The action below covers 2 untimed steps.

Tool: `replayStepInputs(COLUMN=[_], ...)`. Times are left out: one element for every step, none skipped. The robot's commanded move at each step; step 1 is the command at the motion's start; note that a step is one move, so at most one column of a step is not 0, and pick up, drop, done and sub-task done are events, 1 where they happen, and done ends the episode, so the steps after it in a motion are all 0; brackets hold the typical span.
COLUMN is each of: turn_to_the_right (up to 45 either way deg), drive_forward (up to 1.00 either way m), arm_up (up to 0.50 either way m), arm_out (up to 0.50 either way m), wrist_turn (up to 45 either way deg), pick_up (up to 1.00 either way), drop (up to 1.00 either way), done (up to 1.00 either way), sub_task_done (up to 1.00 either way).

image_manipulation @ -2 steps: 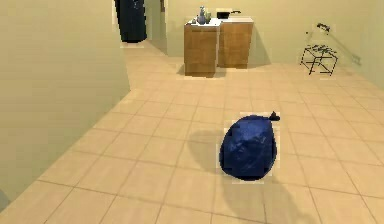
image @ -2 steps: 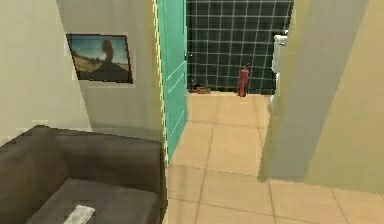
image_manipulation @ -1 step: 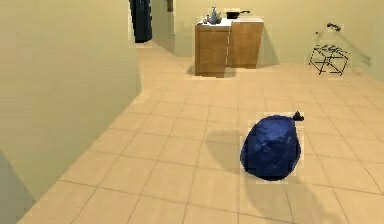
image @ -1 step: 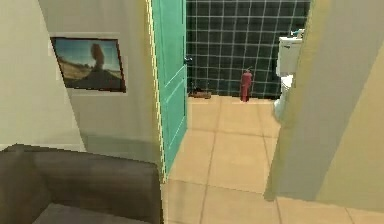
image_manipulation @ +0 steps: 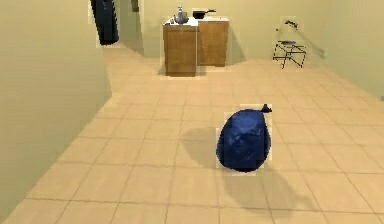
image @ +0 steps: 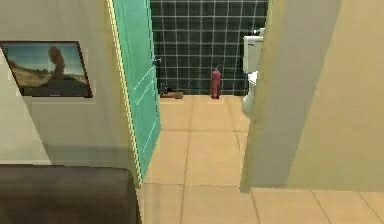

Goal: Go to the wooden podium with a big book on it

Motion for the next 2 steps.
replayStepInputs(turn_to_the_right=[0.0,3.0], drive_forward=[0.9,0.0], arm_up=[0.0,0.0], arm_out=[0.0,0.0], wrist_turn=[0.0,0.0], pick_up=[0.0,0.0], drop=[0.0,0.0], done=[0.0,0.0], sub_task_done=[0.0,0.0])
